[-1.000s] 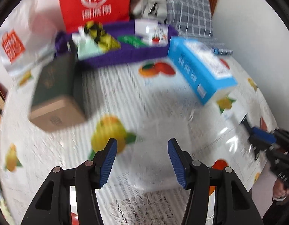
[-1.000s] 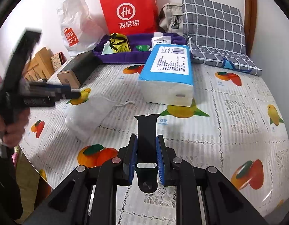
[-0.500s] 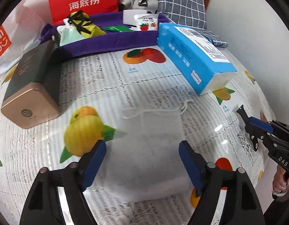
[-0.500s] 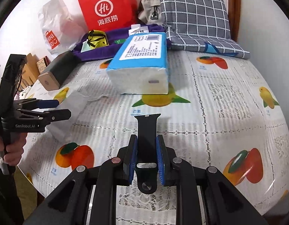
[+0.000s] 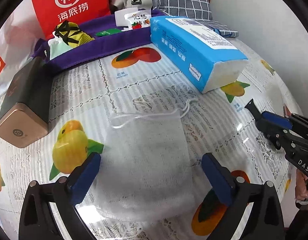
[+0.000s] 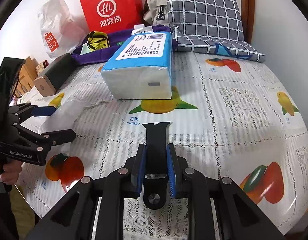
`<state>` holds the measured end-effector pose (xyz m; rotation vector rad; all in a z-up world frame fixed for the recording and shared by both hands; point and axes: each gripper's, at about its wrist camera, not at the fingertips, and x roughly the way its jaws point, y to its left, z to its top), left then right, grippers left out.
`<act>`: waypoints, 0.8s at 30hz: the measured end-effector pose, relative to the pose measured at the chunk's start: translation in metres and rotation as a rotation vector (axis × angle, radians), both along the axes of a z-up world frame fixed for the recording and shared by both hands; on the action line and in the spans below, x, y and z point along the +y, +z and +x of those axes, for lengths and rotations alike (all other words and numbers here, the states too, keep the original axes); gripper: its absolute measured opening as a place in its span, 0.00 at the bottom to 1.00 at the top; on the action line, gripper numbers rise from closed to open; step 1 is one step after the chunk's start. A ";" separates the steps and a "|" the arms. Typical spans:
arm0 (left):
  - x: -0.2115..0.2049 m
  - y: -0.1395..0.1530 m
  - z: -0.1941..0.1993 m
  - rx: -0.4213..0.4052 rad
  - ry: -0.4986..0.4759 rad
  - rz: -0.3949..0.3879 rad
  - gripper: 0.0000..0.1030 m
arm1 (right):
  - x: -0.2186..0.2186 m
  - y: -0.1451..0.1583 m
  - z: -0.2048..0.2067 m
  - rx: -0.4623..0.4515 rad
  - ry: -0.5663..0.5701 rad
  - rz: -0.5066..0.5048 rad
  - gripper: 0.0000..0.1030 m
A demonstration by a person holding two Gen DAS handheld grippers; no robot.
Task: Organize soft objects
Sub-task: 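Grasp the white mesh bag with the left tool while the right holds the strap piece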
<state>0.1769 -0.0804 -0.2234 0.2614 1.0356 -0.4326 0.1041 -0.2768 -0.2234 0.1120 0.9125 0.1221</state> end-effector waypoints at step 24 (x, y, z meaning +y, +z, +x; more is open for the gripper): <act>0.001 0.014 -0.011 0.000 0.000 -0.026 0.15 | 0.011 0.001 0.000 0.008 -0.004 -0.091 0.20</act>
